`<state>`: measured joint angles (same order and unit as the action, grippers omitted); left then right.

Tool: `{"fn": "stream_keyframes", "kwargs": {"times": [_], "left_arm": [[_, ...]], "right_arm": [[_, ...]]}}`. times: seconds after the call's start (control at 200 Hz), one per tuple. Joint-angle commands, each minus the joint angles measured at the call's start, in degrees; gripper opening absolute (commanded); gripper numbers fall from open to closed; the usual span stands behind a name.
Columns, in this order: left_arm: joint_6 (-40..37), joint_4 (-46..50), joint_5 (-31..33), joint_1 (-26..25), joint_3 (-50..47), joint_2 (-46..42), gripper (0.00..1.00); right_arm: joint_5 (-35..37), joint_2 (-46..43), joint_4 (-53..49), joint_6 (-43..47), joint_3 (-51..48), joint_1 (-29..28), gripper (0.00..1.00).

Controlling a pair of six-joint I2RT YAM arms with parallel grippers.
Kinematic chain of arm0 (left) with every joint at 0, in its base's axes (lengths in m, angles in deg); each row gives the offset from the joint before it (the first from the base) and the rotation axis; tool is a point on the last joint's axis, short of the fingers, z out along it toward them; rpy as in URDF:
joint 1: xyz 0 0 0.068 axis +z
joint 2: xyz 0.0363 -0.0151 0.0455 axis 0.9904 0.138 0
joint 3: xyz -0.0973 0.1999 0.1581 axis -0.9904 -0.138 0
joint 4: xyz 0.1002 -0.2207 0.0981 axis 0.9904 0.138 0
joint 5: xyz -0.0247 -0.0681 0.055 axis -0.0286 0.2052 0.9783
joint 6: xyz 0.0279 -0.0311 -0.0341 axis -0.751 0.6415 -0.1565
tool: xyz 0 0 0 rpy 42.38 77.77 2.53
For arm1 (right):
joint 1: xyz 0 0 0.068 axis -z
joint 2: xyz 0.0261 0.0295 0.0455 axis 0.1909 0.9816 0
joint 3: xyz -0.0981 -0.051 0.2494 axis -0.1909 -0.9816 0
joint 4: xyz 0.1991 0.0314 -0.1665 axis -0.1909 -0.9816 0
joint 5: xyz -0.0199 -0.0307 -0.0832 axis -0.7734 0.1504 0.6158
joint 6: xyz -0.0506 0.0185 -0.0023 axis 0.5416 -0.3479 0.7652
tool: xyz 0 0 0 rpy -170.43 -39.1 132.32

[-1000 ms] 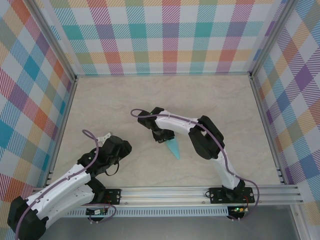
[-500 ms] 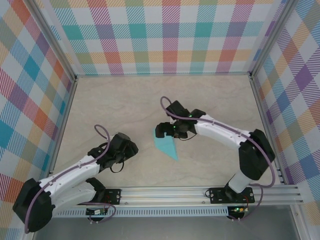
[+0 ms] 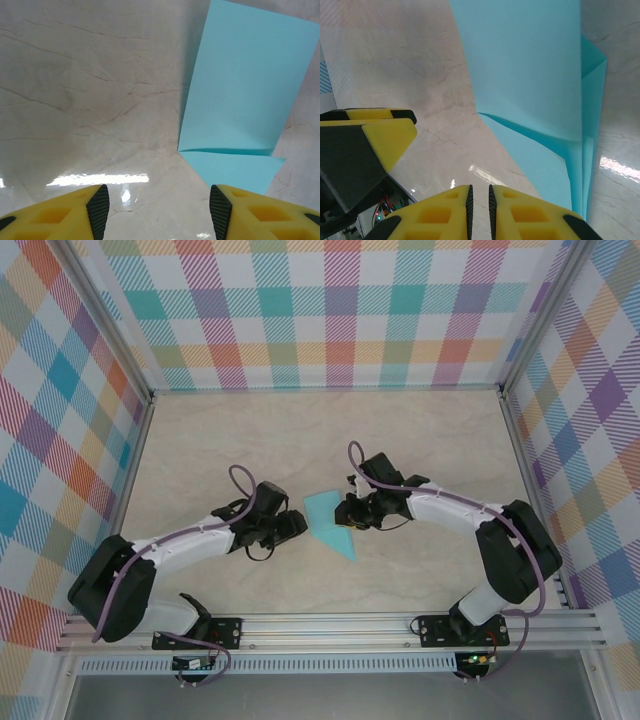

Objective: Fold a paper plane with a square sheet of paper (pick it up from the middle)
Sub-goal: Turn over the paper at the center of the table.

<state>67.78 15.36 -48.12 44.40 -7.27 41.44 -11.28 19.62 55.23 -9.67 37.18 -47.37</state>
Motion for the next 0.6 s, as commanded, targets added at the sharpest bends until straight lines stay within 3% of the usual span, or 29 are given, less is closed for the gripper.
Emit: {"fn": "stream_keyframes", "kwargs": {"times": [0.0,0.595], "left_arm": [[-0.31,-2.45,-2.91,0.86,2.09,2.09,0.57],[-0.07,-4.40,-5.56,0.89,5.48,8.48,0.56]], "right_arm": [[-2.06,2.66,1.48,1.22,0.72,0.31,0.15],[-4.81,9.92,8.29,1.31,-4.99,4.91,0.13]]}}
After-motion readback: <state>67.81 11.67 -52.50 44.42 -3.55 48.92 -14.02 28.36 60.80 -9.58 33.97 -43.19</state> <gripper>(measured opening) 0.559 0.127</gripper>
